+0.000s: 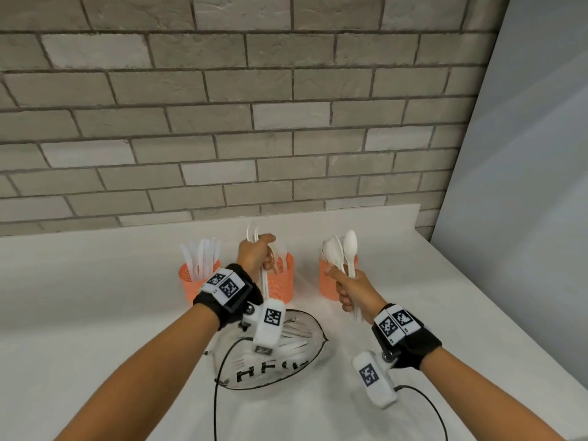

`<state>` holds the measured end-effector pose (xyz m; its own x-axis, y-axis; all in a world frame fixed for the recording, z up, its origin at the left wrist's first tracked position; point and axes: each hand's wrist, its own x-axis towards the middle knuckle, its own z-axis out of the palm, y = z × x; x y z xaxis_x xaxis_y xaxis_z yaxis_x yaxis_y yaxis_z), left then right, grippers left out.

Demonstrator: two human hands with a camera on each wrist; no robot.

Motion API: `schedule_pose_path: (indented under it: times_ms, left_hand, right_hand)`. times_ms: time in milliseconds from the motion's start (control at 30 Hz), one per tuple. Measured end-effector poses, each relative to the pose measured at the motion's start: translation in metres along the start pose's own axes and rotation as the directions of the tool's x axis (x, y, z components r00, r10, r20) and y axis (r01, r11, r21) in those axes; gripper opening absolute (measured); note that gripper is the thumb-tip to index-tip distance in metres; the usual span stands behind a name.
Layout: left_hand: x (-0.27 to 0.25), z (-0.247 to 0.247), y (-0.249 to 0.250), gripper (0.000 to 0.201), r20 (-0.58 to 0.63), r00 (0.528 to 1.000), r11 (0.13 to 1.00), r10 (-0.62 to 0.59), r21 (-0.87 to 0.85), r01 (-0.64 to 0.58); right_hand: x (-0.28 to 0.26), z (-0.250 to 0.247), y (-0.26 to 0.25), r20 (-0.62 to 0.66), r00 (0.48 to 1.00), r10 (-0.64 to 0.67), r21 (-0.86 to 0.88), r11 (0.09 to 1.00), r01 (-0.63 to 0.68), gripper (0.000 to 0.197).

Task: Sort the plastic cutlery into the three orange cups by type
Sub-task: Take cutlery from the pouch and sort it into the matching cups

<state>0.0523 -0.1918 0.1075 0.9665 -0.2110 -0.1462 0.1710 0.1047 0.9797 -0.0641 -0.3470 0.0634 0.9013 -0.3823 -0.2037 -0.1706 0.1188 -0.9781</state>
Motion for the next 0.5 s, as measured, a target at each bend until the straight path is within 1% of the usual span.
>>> schedule_pose_path:
  times_ms: [67, 133, 233, 367, 500]
  left_hand:
    - [0.015, 0.002, 0.007, 0.028, -0.057, 0.994, 0.995, 0.094, -0.008, -0.095]
    - [0.03, 0.007, 0.016, 0.033, -0.117, 0.975, 0.979, 0.191, -0.046, -0.197]
    - [0.047, 0.017, 0.024, 0.033, -0.125, 0.943, 0.949, 0.308, -0.038, -0.314]
    - [0.066, 0.03, 0.013, 0.03, -0.064, 0.927, 0.929, 0.37, 0.055, -0.367]
    - [0.081, 0.037, -0.018, 0.016, -0.045, 0.923, 0.921, 0.382, 0.108, -0.375]
  right_hand:
    - [0.004, -0.005, -0.003, -0.03, 1.0, -0.008, -0.007, 1.0, 0.008, 0.024]
    - [0.01, -0.01, -0.004, -0.056, 0.998, -0.019, -0.007, 1.0, 0.019, 0.021]
    - [0.017, -0.016, -0.003, -0.091, 0.995, -0.03, -0.006, 1.0, 0.029, 0.019]
    - [0.027, -0.024, 0.0, -0.132, 0.989, -0.07, -0.018, 0.998, 0.068, 0.021]
    - [0.034, -0.031, 0.005, -0.139, 0.983, -0.119, -0.042, 0.993, 0.114, 0.023]
